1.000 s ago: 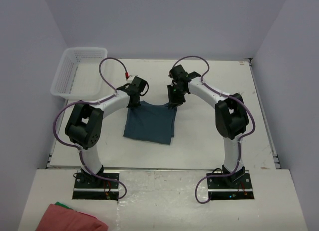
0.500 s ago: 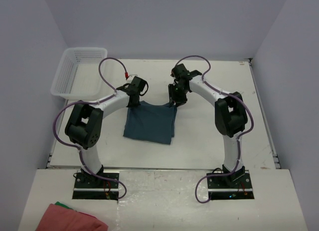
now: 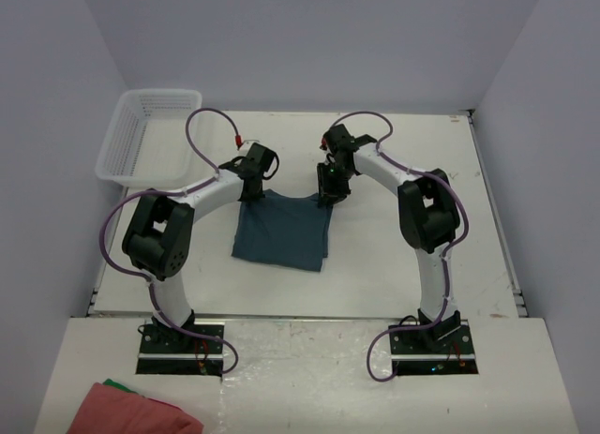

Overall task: Fold and stack the t-shirts
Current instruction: Smooth out wrinkles on the folded tshirt

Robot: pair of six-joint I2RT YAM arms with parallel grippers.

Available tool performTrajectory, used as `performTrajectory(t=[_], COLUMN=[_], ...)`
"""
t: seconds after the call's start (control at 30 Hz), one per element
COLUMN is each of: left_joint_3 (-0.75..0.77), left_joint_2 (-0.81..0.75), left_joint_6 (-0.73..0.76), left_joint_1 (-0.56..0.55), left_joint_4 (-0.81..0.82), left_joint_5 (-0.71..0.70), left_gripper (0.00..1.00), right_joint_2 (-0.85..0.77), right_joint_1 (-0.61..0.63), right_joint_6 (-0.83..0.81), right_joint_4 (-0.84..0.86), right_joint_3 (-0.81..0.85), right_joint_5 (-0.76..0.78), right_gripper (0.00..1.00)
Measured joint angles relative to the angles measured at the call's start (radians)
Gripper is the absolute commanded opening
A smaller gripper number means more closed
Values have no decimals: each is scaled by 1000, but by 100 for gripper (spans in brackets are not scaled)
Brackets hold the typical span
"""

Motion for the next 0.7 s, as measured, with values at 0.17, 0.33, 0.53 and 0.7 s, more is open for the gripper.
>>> performTrajectory(t=[0.17,0.33,0.53,0.7], left_joint_3=[1,2,2,3], left_joint_2=[8,16,19,23], left_joint_6=[1,1,6,16], left_joint_1=[0,0,2,17], left_joint_4=[7,11,16,22], left_joint_5=[3,5,5,13], left_gripper=[17,16,0,0], right_joint_2=[3,9,11,10], right_joint_1=[0,0,1,1], right_joint_6=[2,15,42,68], right_joint_4=[2,4,5,6], right_joint_3=[0,4,4,3], right_joint_5=[-20,-20,17,64], right_gripper=[13,0,0,0])
